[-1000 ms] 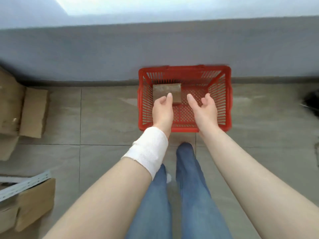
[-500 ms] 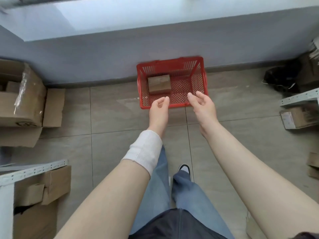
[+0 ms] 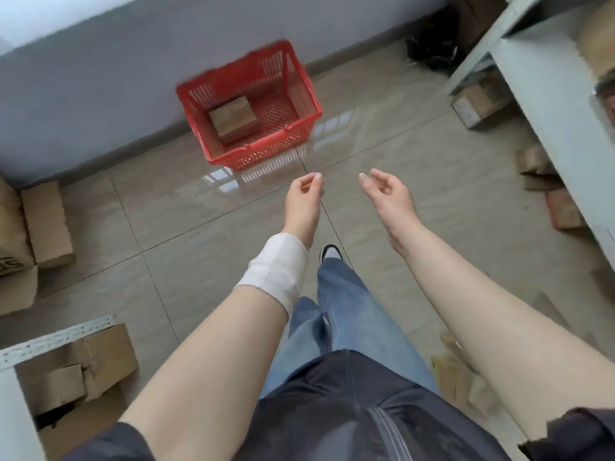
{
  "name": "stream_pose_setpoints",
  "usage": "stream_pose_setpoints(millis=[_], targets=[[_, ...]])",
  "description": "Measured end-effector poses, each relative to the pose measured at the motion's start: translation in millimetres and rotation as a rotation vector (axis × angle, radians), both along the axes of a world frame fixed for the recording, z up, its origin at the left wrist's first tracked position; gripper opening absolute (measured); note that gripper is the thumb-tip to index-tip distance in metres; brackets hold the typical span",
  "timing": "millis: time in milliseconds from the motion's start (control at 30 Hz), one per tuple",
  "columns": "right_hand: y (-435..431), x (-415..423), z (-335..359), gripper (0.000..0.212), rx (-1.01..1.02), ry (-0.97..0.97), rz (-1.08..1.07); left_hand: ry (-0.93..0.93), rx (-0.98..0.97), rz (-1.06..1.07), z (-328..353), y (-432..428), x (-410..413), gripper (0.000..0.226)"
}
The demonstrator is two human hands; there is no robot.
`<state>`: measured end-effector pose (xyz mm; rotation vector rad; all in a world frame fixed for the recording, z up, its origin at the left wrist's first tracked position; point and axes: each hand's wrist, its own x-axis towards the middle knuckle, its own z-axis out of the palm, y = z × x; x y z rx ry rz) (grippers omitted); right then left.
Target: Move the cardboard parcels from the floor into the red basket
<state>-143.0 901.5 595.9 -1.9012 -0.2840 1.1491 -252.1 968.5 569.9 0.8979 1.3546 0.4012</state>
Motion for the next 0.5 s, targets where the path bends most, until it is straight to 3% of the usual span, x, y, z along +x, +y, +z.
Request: stream_pose_setpoints(millis=[500], targets=[[-223, 25, 11, 0.052, 0.070, -0.027, -0.203, -0.032, 0.031, -0.248, 19, -207, 39, 0.036]])
